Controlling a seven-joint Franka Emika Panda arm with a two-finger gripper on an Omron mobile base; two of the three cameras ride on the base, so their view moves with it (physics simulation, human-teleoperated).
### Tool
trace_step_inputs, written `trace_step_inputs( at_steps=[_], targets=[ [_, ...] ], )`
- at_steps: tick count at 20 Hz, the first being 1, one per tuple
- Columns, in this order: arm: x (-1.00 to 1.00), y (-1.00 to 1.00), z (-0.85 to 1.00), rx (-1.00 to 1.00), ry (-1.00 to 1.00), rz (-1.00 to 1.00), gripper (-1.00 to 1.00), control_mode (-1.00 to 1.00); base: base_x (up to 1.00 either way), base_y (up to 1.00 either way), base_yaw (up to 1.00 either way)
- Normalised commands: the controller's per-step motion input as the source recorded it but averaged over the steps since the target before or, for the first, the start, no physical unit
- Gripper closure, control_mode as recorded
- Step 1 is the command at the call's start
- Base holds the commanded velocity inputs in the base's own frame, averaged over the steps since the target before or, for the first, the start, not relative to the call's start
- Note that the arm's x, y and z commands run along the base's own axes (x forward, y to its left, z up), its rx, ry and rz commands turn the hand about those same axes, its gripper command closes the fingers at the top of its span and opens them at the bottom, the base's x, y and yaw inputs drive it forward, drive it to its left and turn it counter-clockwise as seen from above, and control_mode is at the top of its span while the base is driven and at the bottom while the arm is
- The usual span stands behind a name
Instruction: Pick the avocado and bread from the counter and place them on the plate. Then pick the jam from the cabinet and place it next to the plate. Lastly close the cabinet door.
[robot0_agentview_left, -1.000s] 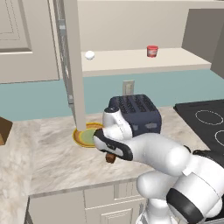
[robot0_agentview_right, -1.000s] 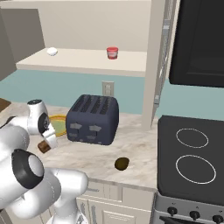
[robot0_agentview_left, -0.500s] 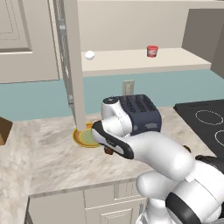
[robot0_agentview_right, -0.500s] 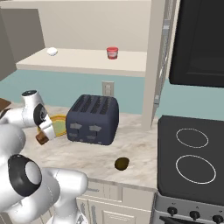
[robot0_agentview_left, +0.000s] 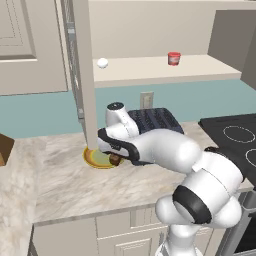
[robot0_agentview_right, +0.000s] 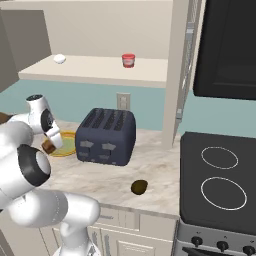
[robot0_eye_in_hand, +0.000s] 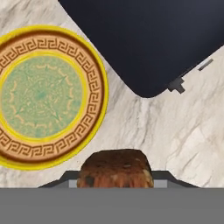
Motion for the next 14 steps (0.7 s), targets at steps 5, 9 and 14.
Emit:
trace_step_inputs(
  at_steps=[5, 9, 14],
  targets=[
    [0.33, 0.42, -0.01, -0.03, 0.00, -0.03, 1.00, -1.00, 0.00, 0.00, 0.00],
    [0.40, 0.13, -0.01, 0.00, 0.00, -0.05, 1.00, -1.00, 0.00, 0.00, 0.00],
    [0.49, 0.02, -0.15, 0.00, 0.00, -0.08, 1.00, -1.00, 0.00, 0.00, 0.00]
  ],
)
